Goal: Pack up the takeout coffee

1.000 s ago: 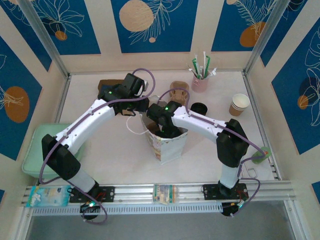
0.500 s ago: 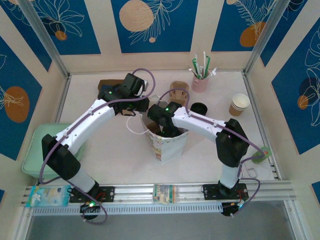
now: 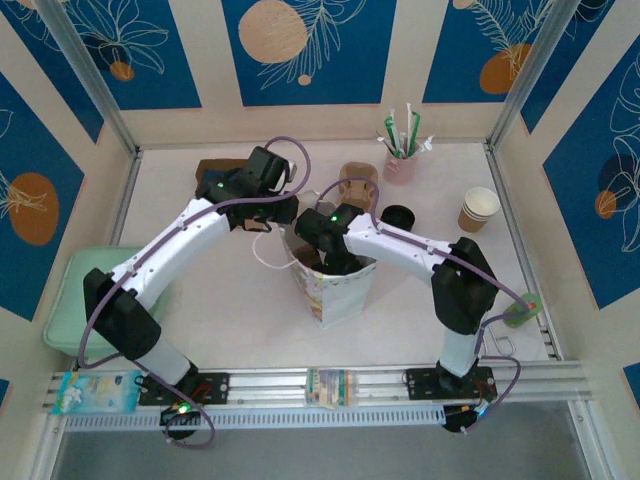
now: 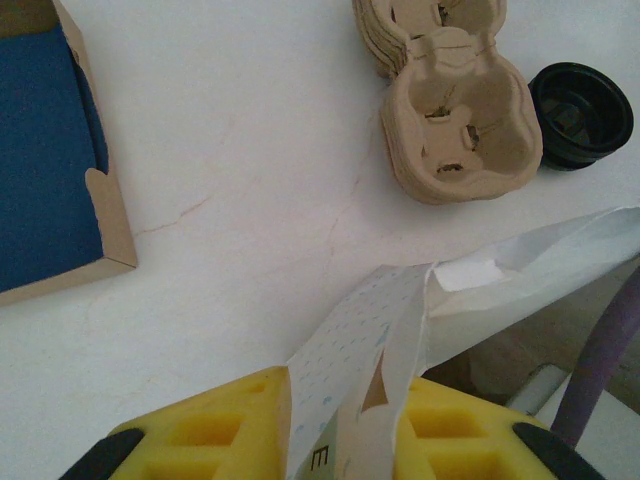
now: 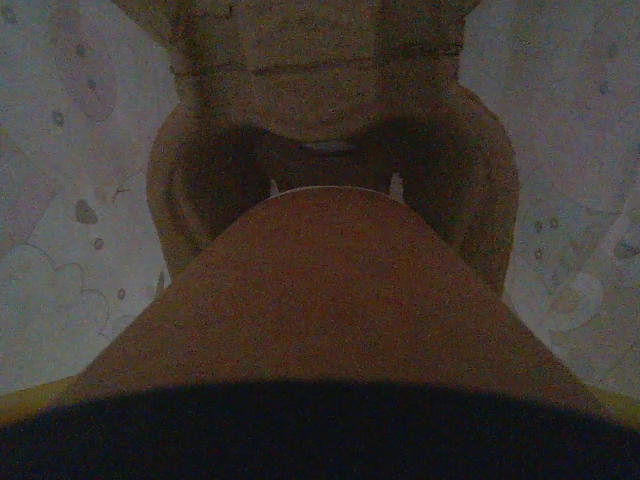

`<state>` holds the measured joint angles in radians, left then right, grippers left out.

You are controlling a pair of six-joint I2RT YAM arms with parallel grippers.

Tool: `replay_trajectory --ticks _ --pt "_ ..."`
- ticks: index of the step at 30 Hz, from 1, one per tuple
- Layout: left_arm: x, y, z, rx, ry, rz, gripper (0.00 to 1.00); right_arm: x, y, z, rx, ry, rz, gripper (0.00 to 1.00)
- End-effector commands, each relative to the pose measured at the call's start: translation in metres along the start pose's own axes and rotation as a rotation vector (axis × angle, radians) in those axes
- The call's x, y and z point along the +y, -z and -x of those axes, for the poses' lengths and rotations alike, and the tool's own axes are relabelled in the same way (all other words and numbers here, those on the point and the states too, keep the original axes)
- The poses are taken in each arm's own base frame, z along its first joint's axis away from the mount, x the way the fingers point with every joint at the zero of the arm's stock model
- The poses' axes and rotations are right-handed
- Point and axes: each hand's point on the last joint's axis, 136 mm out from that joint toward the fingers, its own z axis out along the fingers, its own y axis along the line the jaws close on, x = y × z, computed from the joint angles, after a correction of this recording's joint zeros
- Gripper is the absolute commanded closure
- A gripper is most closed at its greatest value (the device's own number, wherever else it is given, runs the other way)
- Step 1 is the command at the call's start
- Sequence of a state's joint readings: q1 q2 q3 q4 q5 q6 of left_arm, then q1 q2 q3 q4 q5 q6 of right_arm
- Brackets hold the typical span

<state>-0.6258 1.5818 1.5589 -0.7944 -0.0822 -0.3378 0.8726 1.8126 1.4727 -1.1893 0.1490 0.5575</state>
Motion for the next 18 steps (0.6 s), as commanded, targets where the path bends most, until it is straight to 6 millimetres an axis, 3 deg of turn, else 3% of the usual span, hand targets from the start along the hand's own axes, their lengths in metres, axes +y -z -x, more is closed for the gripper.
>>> replay_trajectory --ticks 1,18 --pt "0.0041 0.0024 0.0039 -0.003 -0.011 0.020 0.73 -0.0006 -0.0066 -0.0104 0.060 -0.017 -0.002 0.63" --pt "0.0027 0.0036 0.0047 -0.008 -0.010 0.012 0.73 -0.0051 -0.0080 -0.0055 0.043 -0.020 -0.021 0.65"
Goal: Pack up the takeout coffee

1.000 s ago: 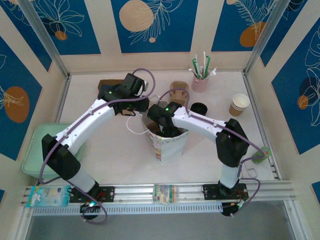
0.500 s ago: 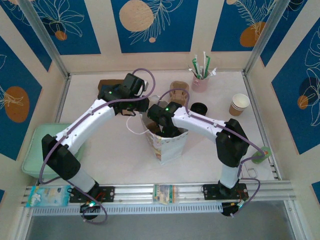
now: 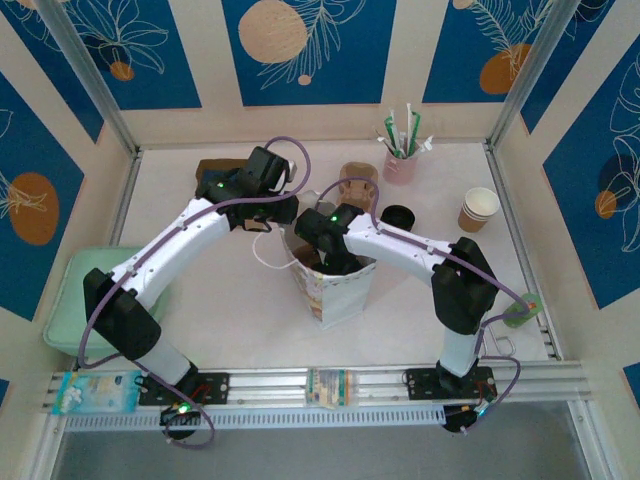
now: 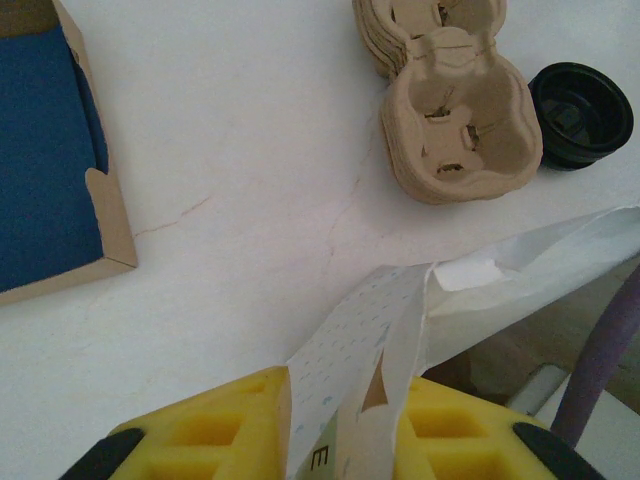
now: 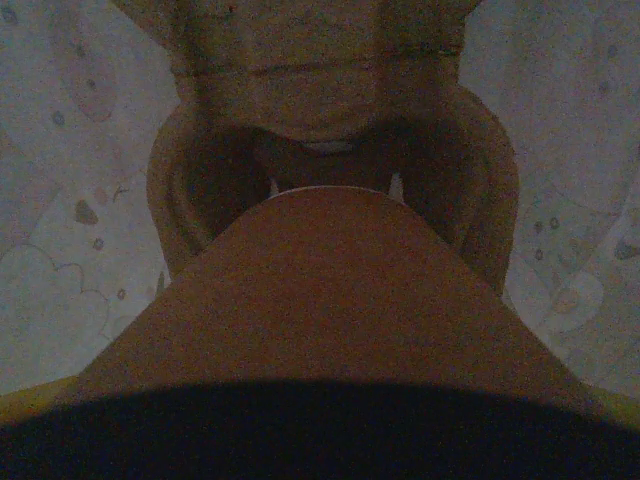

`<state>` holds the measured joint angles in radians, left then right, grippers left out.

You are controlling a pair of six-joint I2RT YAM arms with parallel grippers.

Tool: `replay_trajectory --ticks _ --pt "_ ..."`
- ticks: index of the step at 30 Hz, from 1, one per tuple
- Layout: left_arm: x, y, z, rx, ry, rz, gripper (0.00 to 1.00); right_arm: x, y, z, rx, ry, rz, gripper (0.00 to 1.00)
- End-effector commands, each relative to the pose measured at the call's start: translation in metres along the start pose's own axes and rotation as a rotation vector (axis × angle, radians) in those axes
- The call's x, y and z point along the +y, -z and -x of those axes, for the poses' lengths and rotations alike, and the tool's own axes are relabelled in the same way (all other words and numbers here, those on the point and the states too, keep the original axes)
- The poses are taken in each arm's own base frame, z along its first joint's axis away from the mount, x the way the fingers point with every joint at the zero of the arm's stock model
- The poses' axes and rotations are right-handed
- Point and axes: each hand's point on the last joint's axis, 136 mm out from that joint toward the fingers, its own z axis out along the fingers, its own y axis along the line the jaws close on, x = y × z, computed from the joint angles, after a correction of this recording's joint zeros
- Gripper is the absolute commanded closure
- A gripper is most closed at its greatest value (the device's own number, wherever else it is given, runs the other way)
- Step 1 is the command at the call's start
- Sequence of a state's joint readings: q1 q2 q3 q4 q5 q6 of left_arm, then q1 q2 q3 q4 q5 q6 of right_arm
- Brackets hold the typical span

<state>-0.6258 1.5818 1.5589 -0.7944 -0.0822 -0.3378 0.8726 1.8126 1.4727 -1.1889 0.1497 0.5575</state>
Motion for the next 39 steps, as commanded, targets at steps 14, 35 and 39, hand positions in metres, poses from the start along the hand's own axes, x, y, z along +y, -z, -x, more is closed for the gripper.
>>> replay_trajectory --ticks 14,35,39 --pt "0.003 0.003 0.004 -0.006 -0.010 0.010 0.73 -0.008 -0.016 0.007 -0.030 -0.025 -0.023 0.65" --pt "0.003 0.004 0.003 -0.005 -0.009 0.010 0.73 -0.015 -0.046 0.002 0.029 -0.045 -0.031 0.65" --pt "0.003 0.004 0.002 -0.005 -0.009 0.010 0.73 -0.015 -0.048 0.002 0.032 -0.046 -0.033 0.65"
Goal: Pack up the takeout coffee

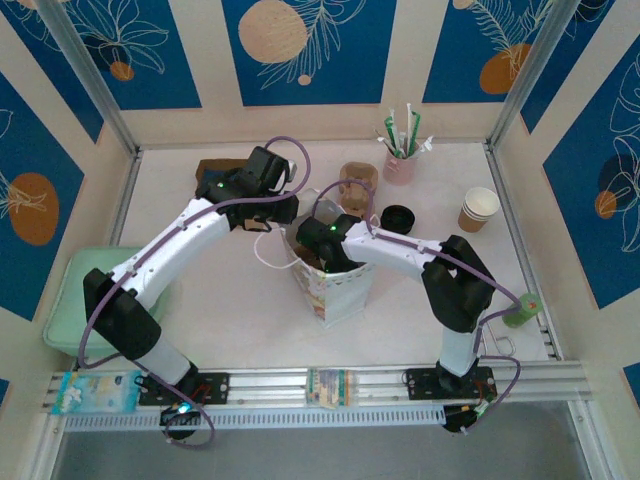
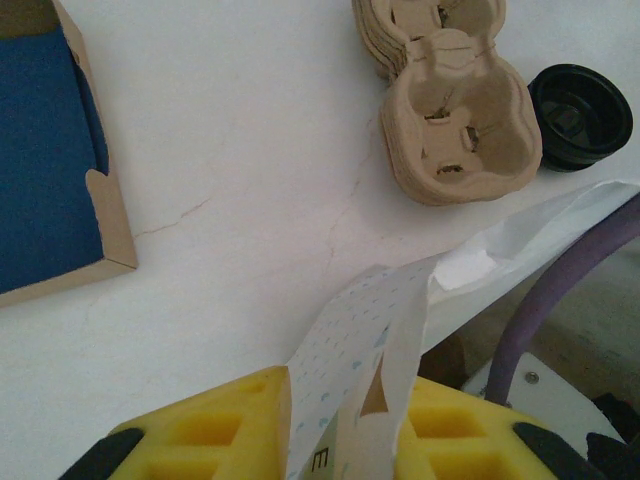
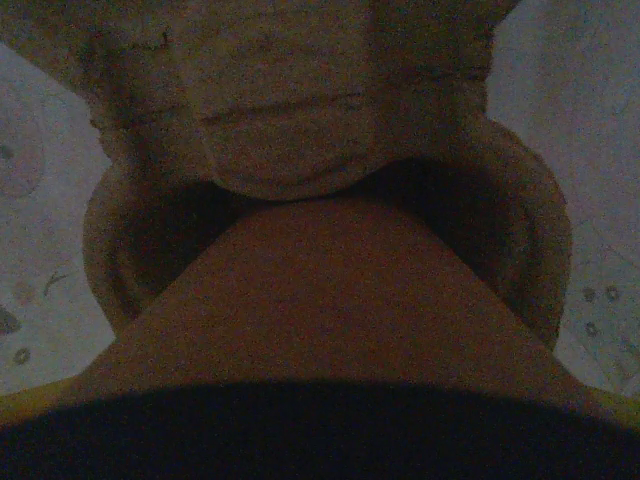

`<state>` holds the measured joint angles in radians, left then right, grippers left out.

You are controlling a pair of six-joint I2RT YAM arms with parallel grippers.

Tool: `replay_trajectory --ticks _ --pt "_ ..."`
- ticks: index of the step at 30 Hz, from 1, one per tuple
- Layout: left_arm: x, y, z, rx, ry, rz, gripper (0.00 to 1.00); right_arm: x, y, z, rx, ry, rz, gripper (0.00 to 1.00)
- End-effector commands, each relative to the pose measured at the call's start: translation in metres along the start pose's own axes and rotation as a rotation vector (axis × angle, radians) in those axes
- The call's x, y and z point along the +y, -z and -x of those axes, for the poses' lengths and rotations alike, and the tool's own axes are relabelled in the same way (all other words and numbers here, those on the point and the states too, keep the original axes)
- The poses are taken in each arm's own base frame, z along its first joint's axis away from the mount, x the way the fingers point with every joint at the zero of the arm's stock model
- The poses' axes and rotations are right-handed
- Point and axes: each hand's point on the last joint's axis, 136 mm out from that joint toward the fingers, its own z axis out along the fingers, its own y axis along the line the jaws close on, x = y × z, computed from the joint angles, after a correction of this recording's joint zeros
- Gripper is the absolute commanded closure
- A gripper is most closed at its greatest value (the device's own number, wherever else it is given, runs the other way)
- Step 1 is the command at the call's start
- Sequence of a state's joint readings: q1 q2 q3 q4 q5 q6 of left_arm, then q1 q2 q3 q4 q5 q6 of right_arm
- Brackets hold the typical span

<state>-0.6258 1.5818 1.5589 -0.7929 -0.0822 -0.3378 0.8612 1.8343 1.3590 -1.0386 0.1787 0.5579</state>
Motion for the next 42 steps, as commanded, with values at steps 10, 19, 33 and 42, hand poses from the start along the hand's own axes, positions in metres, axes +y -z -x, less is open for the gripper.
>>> replay_trajectory --ticks 10,19,33,42 --pt "0.004 0.005 0.002 -0.006 -0.009 0.013 0.73 -0.008 -0.019 -0.009 0.069 -0.040 -0.015 0.65" --pt "0.004 0.005 0.002 -0.007 -0.010 0.013 0.73 -0.008 -0.028 -0.013 0.100 -0.048 -0.009 0.65" --pt "0.004 0.006 0.002 -0.008 -0.010 0.014 0.73 -0.009 -0.033 -0.013 0.106 -0.052 -0.009 0.65" --pt "0.004 0.006 0.003 -0.009 -0.008 0.014 0.73 -0.010 -0.037 -0.014 0.109 -0.056 -0.011 0.66"
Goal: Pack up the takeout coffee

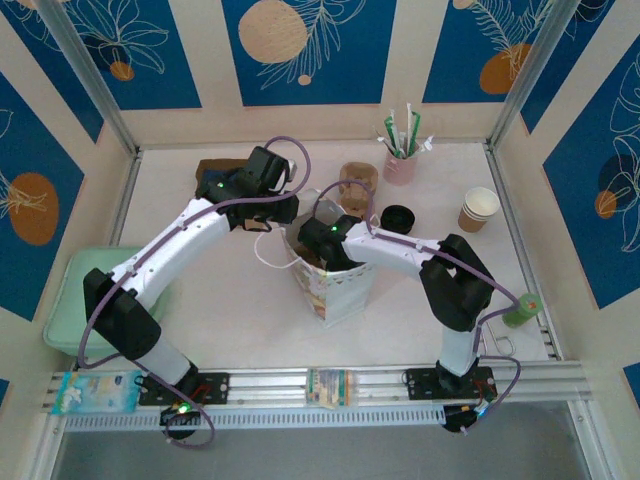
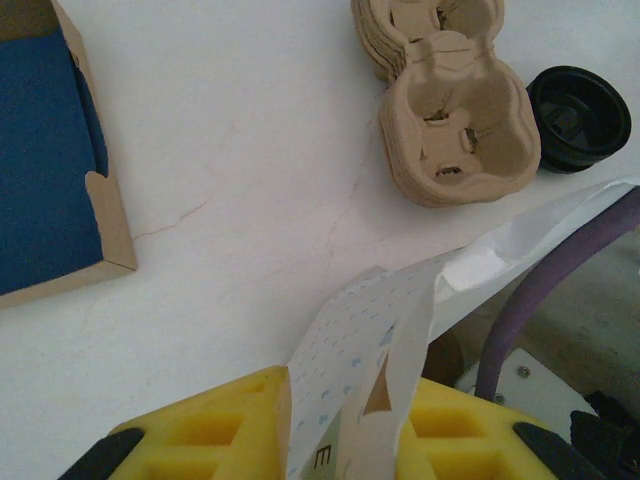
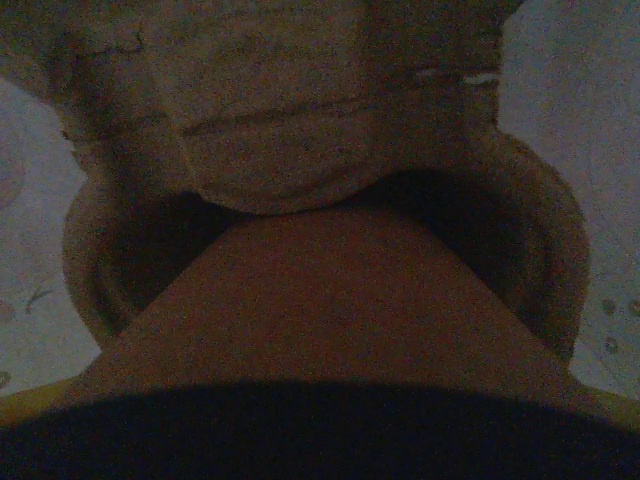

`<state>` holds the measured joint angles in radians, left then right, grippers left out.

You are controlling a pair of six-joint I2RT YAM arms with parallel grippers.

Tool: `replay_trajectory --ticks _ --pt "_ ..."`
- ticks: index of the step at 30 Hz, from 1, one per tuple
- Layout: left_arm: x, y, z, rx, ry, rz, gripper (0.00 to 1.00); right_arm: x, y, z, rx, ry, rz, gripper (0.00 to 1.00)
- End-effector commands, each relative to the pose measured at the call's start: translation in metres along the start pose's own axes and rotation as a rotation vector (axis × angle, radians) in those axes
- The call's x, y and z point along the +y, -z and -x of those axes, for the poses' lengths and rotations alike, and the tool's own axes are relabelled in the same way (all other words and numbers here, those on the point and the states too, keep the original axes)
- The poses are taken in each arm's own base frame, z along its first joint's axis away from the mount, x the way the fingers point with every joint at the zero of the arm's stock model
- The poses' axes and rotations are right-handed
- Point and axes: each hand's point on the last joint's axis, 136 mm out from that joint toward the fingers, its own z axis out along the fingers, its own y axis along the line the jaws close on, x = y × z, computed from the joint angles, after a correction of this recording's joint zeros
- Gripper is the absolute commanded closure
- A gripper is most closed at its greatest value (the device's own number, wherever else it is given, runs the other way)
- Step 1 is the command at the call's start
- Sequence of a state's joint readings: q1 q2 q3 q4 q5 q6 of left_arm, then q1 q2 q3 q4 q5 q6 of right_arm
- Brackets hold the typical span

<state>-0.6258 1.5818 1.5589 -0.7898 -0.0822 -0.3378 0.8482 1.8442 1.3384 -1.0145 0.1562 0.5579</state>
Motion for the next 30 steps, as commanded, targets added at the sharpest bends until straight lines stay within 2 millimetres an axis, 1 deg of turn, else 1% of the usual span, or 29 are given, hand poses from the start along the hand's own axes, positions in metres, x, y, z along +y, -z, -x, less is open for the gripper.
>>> replay_trajectory --ticks 1,10,22,30 --pt "0.004 0.006 0.002 -0.008 -0.009 0.014 0.73 -0.010 -0.030 -0.013 0.093 -0.045 -0.027 0.66" --pt "0.003 0.006 0.002 -0.006 -0.008 0.012 0.73 -0.011 -0.037 -0.011 0.094 -0.046 -0.021 0.66" --pt "0.003 0.005 0.002 -0.005 -0.010 0.012 0.73 -0.015 -0.052 -0.004 0.069 -0.062 -0.024 0.66" --pt "0.004 0.004 0.002 -0.003 -0.012 0.017 0.73 -0.016 -0.060 -0.003 0.065 -0.066 -0.025 0.66"
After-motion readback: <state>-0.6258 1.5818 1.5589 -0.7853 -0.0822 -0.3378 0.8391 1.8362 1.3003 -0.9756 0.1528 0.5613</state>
